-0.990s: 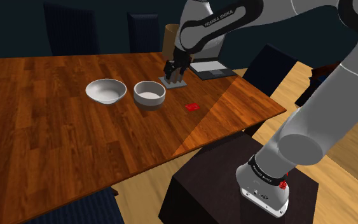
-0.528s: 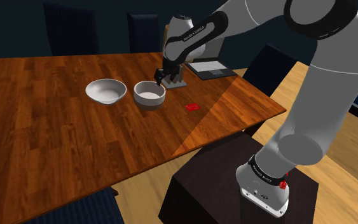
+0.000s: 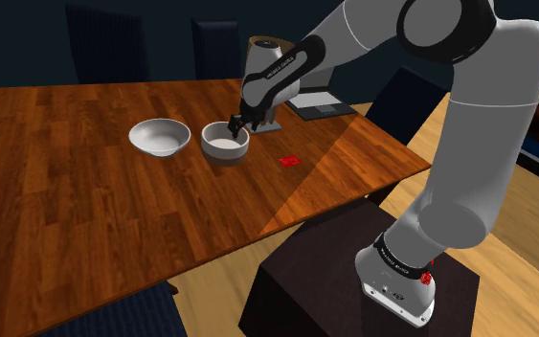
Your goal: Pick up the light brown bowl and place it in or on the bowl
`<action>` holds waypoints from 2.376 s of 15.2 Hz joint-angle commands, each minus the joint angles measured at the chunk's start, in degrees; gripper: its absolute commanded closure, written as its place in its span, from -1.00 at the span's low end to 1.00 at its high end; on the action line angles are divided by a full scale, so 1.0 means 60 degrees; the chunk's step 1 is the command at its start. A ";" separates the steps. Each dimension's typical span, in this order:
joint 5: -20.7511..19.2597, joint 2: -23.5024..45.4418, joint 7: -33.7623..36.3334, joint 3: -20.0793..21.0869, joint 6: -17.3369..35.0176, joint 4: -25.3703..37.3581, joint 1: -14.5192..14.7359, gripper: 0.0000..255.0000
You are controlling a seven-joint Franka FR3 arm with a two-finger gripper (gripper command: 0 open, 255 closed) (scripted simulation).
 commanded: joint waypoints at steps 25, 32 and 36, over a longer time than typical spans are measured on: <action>0.0032 -0.0452 -0.0060 0.0013 -0.0560 0.0113 -0.0023 1.00; 0.0064 -0.1039 -0.0107 0.0029 -0.1311 0.0277 -0.0029 1.00; 0.0082 -0.1341 -0.0132 0.0035 -0.1752 0.0417 -0.0030 1.00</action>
